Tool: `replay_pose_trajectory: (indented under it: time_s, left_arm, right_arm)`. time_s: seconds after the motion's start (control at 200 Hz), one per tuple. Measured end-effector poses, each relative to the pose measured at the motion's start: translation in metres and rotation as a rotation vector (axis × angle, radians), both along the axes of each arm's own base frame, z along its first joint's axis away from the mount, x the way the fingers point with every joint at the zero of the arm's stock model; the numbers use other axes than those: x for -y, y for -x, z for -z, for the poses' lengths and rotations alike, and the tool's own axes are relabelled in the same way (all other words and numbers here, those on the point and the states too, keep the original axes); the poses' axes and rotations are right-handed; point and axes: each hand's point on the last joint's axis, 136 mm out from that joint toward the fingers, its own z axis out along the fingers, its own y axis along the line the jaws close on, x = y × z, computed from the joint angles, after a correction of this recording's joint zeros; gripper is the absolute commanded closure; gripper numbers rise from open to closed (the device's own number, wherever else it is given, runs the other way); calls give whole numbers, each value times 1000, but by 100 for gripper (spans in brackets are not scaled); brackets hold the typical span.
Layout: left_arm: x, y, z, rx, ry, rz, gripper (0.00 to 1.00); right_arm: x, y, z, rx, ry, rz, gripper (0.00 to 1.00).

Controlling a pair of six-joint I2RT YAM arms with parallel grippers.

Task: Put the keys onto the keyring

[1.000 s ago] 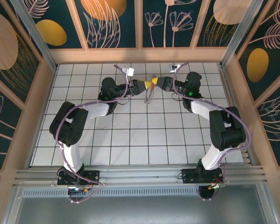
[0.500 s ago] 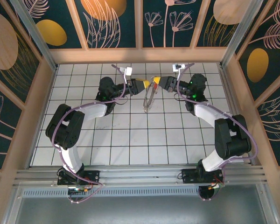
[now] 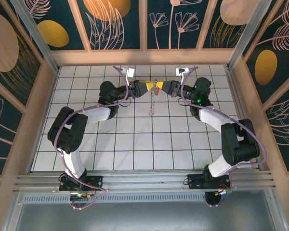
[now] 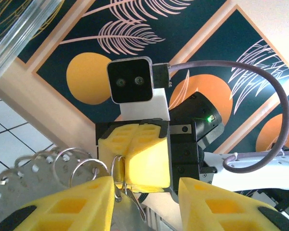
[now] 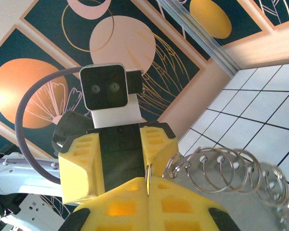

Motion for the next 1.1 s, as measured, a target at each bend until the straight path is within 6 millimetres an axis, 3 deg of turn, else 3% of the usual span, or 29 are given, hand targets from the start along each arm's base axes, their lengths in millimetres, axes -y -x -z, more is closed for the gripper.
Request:
replay_pose_trajectory:
  time_s: [0.531,0.911,1.101]
  left_arm:
    - [1,0,5,-15,12,18,62]
    - [3,0,7,-23,11,22,79]
    - [3,-2,10,-32,10,19,82]
  right_arm:
    - [-6,4,0,-1,0,-14,100]
    - [-9,6,1,-2,0,-23,100]
    - [-9,6,1,-2,1,-23,100]
